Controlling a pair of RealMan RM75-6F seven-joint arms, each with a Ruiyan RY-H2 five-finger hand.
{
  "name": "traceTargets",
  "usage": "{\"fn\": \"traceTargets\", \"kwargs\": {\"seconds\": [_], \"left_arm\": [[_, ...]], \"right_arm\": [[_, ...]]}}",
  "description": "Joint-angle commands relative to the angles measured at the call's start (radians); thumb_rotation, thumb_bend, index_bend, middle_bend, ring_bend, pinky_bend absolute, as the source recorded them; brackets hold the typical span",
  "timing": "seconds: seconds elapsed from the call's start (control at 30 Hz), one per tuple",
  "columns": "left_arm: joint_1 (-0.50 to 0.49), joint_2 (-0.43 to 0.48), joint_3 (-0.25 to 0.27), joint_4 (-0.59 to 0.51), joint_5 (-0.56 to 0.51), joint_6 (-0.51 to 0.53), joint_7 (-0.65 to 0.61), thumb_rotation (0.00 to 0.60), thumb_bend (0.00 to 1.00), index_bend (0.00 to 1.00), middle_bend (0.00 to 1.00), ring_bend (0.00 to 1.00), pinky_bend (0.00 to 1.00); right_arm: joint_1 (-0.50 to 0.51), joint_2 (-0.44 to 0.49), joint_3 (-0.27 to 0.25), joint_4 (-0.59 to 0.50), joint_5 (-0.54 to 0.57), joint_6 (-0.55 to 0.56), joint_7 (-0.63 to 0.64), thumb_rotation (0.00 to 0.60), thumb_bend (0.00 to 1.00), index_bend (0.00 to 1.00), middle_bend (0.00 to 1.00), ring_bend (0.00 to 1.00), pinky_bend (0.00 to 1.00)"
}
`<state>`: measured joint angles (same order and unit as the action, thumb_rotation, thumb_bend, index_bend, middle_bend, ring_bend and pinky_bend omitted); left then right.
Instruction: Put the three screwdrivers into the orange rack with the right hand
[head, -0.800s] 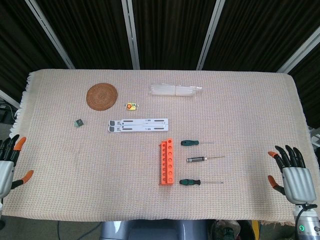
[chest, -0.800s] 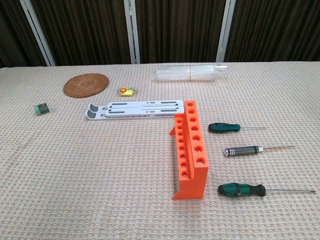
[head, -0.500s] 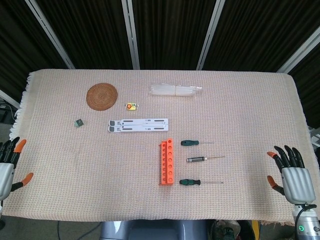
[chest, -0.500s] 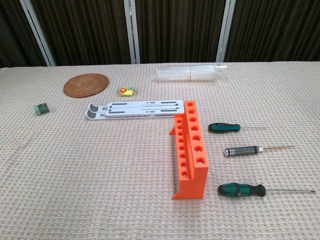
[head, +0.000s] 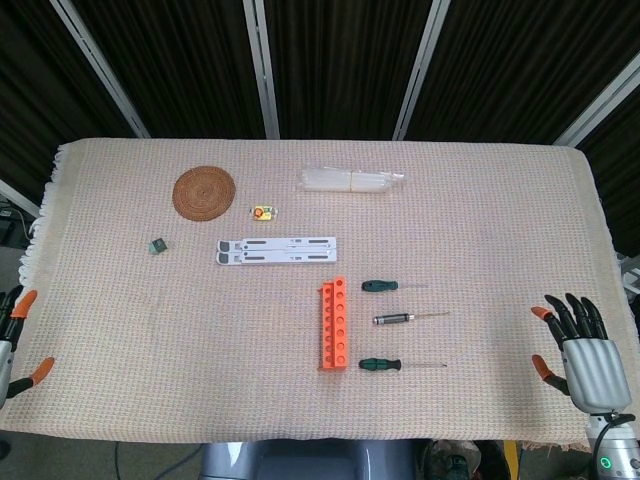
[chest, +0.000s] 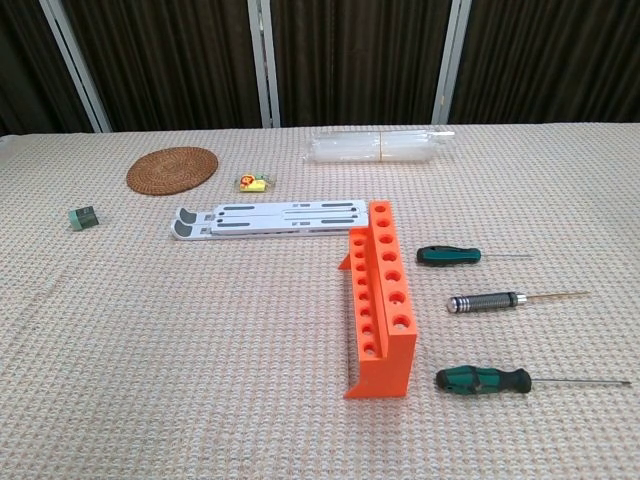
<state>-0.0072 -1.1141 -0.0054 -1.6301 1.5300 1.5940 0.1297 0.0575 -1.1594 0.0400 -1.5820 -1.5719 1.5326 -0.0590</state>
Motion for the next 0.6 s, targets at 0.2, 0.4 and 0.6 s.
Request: {"fn": "traceTargets", "kwargs": {"seconds": [0.2, 0.4, 0.6], "left_arm": [[0.003, 0.0, -0.003, 0.006, 0.003, 0.001, -0.009, 0.6, 0.2, 0.01, 0.0, 0.0, 0.0], [-0.001, -0.001, -0.006, 0.01, 0.007, -0.004, -0.011, 0.6, 0.2, 0.02, 0.0, 0.0, 0.0], [-0.011, -0.009, -0.01, 0.019, 0.023, -0.007, -0.017, 0.6, 0.2, 0.02, 0.0, 0.0, 0.0]], "right_arm": [[0.002, -0.001, -0.001, -0.005, -0.013, 0.006, -0.005, 0.6, 0.23, 0.24, 0.14, 0.01, 0.05], [0.012, -0.001, 0.002, -0.013, -0.021, -0.003, -0.037, 0.6, 0.24, 0.26, 0.15, 0.02, 0.05], [0.066, -0.005, 0.034, -0.053, -0.023, -0.054, -0.179, 0.6, 0.25, 0.31, 0.17, 0.02, 0.05]]}}
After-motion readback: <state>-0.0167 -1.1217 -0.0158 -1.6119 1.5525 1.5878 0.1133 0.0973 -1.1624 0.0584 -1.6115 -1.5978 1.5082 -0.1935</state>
